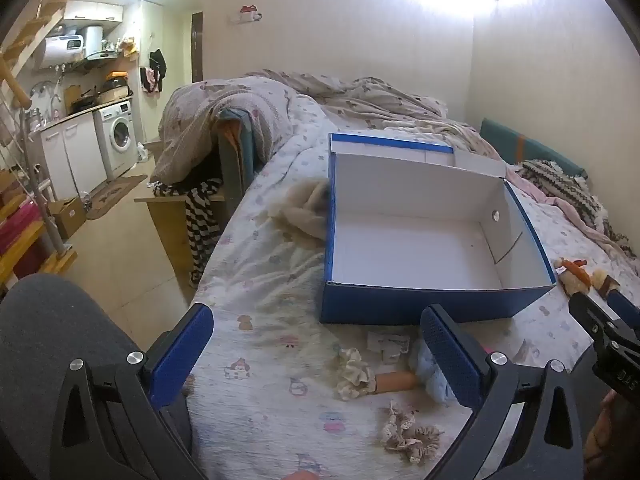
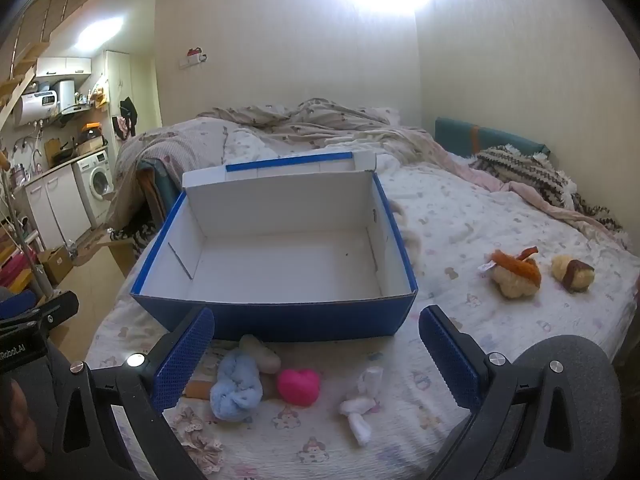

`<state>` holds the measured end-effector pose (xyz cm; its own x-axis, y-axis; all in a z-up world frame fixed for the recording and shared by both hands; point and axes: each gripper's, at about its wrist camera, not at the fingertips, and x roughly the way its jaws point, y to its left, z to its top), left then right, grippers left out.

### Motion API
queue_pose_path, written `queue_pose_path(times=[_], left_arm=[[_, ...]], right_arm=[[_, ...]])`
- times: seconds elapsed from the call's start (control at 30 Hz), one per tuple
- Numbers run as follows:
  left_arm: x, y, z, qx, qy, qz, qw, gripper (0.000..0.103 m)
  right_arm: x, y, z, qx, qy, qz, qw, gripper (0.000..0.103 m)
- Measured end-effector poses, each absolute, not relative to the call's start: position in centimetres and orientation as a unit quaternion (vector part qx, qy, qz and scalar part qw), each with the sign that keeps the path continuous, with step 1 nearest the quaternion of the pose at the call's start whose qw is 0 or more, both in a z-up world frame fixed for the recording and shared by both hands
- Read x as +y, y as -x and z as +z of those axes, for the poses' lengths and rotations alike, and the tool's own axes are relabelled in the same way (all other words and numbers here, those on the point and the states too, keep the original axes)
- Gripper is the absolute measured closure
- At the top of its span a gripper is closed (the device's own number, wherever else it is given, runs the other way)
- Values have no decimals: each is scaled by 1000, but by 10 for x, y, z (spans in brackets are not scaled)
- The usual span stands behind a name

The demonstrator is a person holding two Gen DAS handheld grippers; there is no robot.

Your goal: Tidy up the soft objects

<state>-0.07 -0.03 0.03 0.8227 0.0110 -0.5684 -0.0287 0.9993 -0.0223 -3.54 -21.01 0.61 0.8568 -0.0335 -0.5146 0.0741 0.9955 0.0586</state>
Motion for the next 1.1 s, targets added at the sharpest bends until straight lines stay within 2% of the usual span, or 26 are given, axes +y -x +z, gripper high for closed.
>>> queue_pose_path(times=[1.1], left_arm=[[-4,-4,-11,316,17,10,948,0]], right_arm=[[-208,32,3,277,-39,-23,960,0]])
